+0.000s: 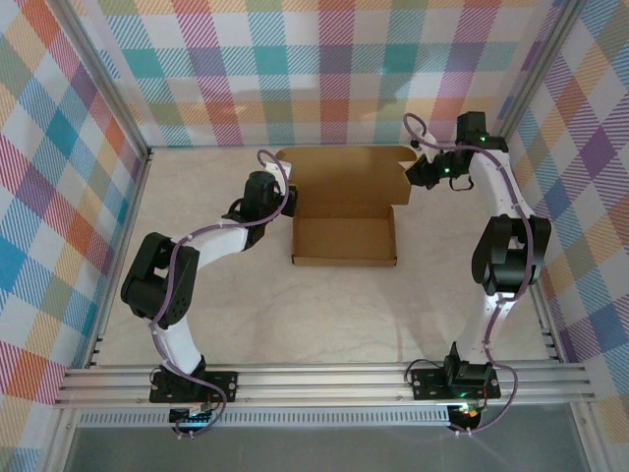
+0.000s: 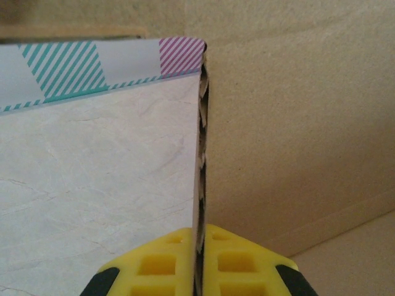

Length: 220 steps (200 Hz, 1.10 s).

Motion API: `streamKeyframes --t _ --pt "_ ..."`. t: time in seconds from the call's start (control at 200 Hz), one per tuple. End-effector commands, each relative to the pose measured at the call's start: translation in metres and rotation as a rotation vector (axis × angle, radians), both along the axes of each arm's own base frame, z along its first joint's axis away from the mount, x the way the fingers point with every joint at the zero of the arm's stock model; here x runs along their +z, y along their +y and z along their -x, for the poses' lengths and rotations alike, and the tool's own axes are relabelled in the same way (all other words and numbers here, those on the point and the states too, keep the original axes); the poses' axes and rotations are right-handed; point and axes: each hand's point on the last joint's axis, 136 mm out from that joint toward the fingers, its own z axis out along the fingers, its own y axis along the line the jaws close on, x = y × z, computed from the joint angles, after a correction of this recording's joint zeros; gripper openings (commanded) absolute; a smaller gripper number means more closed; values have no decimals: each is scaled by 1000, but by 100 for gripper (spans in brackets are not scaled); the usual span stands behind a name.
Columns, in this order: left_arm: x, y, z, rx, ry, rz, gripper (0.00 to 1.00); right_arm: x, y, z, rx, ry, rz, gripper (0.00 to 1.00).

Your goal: Fold the paper box

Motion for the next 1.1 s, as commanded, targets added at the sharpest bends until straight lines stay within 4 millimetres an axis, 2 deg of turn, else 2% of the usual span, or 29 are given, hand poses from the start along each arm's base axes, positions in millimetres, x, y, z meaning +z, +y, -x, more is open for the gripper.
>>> streamKeyframes --t 0.0,0.03,0.255,0.435,0.57,0.615,0.71,0.89,1.025,1.095 --pt "-20 3 8 -23 59 -30 0 2 11 9 55 33 -17 5" --pt "-20 3 8 -25 59 -30 0 1 11 10 57 38 -13 0" --pt "-18 2 8 -26 59 -20 0 -8 9 9 26 6 75 0" --pt "-20 1 9 -36 64 -19 0 -16 11 8 22 0 96 16" --pt "-20 1 9 -36 66 -20 0 -16 12 4 25 7 89 17" --pt "-19 1 9 -36 65 -20 0 -14 13 4 26 4 84 14" --pt "-19 1 9 -34 66 -23 0 -10 12 2 23 -1 81 0" --pt "-19 3 8 -26 65 -26 0 -4 13 5 14 -13 84 0" --pt "-17 2 9 -30 73 -20 13 -7 13 7 -12 -67 116 0" --pt "-14 0 11 -44 70 -20 16 -8 14 11 -1 -87 118 0"
